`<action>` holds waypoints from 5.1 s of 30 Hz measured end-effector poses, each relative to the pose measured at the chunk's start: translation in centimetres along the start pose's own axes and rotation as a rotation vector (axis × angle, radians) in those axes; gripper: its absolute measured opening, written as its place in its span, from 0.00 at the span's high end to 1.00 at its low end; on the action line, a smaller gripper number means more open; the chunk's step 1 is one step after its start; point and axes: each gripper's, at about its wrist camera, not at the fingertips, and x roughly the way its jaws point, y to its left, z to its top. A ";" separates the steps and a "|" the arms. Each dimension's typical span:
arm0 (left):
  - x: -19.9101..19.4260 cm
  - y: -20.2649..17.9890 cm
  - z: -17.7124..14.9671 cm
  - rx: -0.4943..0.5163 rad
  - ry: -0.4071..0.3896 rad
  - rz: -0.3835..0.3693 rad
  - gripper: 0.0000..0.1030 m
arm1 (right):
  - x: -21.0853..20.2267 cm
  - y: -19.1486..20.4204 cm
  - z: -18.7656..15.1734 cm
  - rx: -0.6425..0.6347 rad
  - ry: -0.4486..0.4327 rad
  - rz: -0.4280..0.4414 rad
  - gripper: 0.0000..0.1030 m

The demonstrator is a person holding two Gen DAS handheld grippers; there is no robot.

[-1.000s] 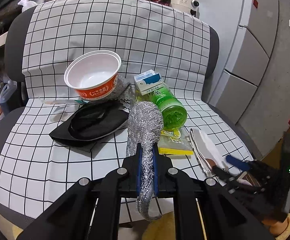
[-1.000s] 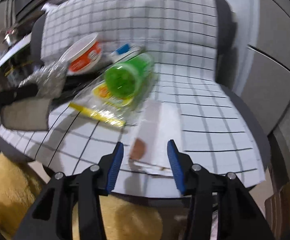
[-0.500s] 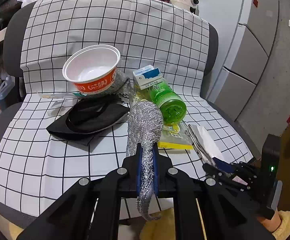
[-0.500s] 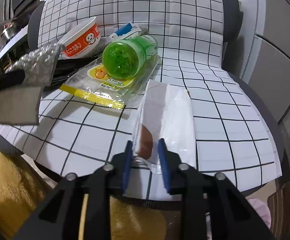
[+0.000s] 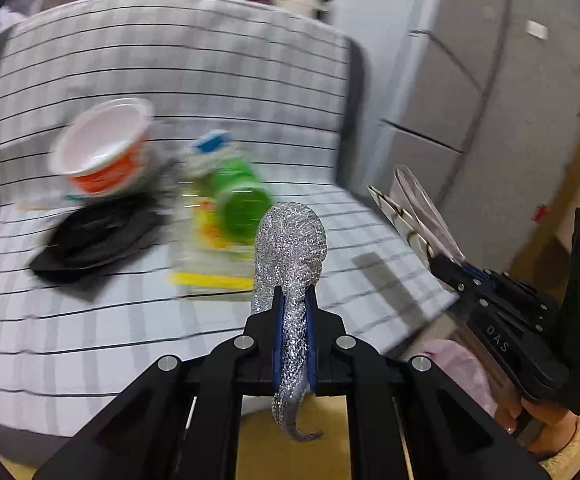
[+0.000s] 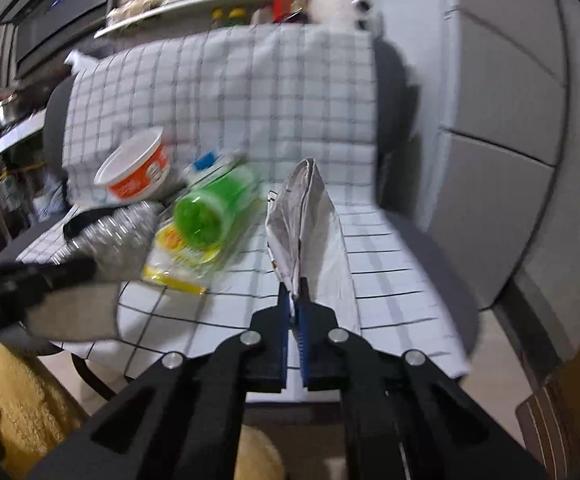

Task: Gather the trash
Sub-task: 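Carry scrubber and paper to the pink bin and open both grippers, then swing both tools back toward the chair, then grasp the thin clear plastic strip with the left gripper and lift it, then grasp the white-blue milk carton with the right gripper, then carry the plastic strip and milk carton to the pink bin and release both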

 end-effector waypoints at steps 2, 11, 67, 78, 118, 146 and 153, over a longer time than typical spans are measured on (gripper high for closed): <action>0.8 -2.5 -0.1 0.037 0.001 -0.069 0.90 | -2.2 -1.9 -0.6 0.032 -0.022 -0.060 0.96; 4.1 -14.7 -2.9 0.227 0.009 -0.352 0.90 | -9.6 -9.5 -6.8 0.159 -0.054 -0.356 0.96; 1.1 -3.5 -2.2 0.119 0.056 0.060 0.49 | -4.7 -5.7 -3.8 0.208 0.000 -0.050 0.61; -4.2 10.9 0.5 -0.134 -0.010 0.345 0.42 | 2.0 5.6 3.0 -0.017 0.007 0.130 0.58; -6.4 24.1 6.8 -0.405 -0.184 0.366 0.99 | 9.1 13.9 8.4 -0.132 -0.046 0.156 0.58; -6.7 23.7 4.7 -0.390 -0.191 0.376 0.98 | 27.0 19.2 13.6 -0.334 0.220 -0.236 0.27; -7.9 22.3 4.5 -0.377 -0.202 0.361 0.98 | 23.2 17.3 13.9 -0.257 0.100 -0.164 0.33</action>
